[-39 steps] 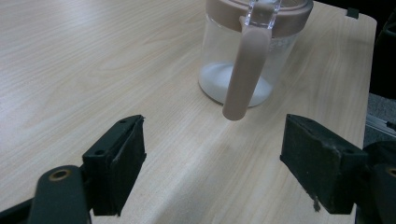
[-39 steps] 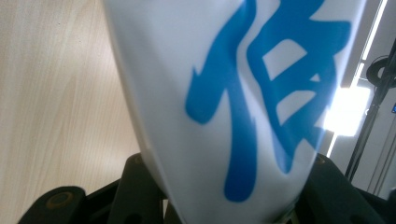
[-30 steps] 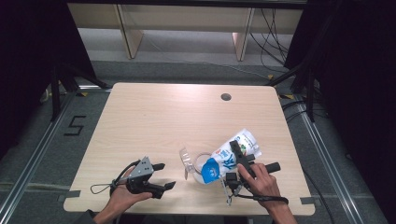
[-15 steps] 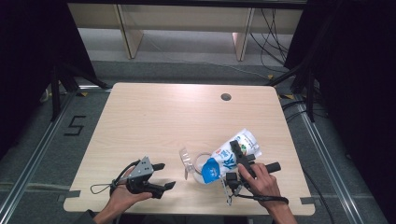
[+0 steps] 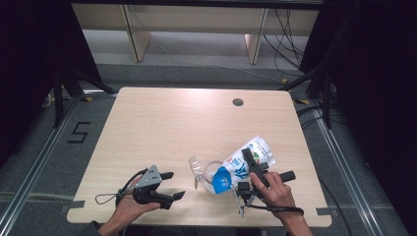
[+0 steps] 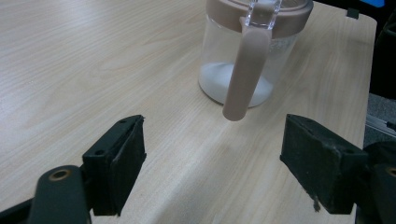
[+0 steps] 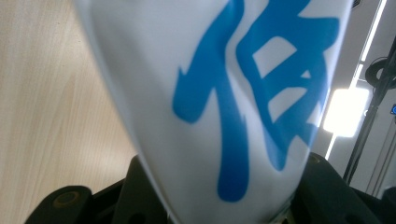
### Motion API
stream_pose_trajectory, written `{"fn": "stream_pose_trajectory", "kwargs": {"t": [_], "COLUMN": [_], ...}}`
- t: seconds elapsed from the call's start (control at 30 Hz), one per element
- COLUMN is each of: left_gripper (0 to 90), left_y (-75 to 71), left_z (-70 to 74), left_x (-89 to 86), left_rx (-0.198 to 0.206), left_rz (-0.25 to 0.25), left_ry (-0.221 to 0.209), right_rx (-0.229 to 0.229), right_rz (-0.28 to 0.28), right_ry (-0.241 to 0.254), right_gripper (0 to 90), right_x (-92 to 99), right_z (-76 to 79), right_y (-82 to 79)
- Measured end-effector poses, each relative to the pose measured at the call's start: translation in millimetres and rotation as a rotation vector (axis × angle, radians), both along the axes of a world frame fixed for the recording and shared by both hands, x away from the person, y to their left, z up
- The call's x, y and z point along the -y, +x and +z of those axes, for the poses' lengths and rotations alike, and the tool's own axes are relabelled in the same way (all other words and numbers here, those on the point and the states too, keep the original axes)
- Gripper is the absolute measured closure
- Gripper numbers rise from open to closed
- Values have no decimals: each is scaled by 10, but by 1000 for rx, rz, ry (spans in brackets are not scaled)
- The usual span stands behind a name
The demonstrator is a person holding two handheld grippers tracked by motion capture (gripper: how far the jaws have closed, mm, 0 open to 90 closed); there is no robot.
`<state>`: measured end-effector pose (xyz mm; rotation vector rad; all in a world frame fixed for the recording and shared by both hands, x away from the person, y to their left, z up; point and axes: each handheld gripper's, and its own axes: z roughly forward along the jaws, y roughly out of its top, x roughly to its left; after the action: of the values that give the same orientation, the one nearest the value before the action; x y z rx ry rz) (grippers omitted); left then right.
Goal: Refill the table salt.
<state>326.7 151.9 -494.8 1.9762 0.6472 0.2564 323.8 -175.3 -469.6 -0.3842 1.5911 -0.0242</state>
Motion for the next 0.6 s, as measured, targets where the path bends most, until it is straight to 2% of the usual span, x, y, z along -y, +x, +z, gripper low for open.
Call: {"fn": "stream_pose_trajectory", "kwargs": {"t": [0.03, 0.07, 0.1, 0.13, 0.17, 0.4, 0.43, 0.47, 0.5, 0.6], "left_gripper": [211, 211, 211, 212, 211, 211, 211, 212, 211, 212], "left_y": [3, 5, 4, -1, -1, -2, -1, -1, 0, -1], "left_z": [-2, -3, -3, 0, -1, -1, -1, -1, 0, 0], "left_x": [0, -1, 0, 1, 1, 2, 2, 2, 1, 1], "left_rx": [-1, -2, -2, -1, 0, 0, 0, 0, 0, 0], "left_rz": [-3, -6, -5, 0, 0, 0, 0, 0, 0, 1], "left_ry": [-4, -4, -5, 1, 0, -1, -1, 0, 0, 0], "right_rx": [-6, 0, -15, -8, -24, -29, -18, -35, -35, -31], "right_rz": [-10, 3, -15, -7, -22, -23, -6, -27, -27, -22], "right_ry": [13, -4, 16, 9, 6, 9, -4, 26, 27, 11], "right_gripper": [631, 633, 634, 634, 636, 640, 641, 641, 642, 643], "right_x": [5, -1, 7, 3, 1, 1, -6, 5, 5, 0], "right_z": [-12, 2, -17, -9, -8, -4, 11, -16, -16, 0], "right_y": [-5, 1, -8, -5, -12, -11, -3, -11, -11, -8]}}
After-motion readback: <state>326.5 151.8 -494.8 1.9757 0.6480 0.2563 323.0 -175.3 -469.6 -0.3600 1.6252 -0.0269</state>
